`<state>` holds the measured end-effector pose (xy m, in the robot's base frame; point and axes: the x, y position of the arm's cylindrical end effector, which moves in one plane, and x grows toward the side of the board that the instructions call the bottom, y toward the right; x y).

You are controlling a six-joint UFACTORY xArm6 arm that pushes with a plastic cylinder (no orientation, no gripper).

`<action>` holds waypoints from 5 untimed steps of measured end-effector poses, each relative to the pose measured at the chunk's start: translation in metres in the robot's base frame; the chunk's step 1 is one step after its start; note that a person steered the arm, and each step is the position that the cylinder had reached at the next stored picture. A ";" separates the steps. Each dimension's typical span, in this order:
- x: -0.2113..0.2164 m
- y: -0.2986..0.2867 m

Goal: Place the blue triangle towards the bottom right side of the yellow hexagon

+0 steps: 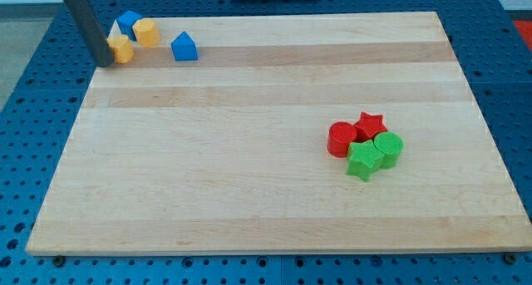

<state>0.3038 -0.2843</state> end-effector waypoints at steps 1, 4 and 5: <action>-0.015 0.005; 0.048 0.075; 0.042 0.143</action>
<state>0.3456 -0.1410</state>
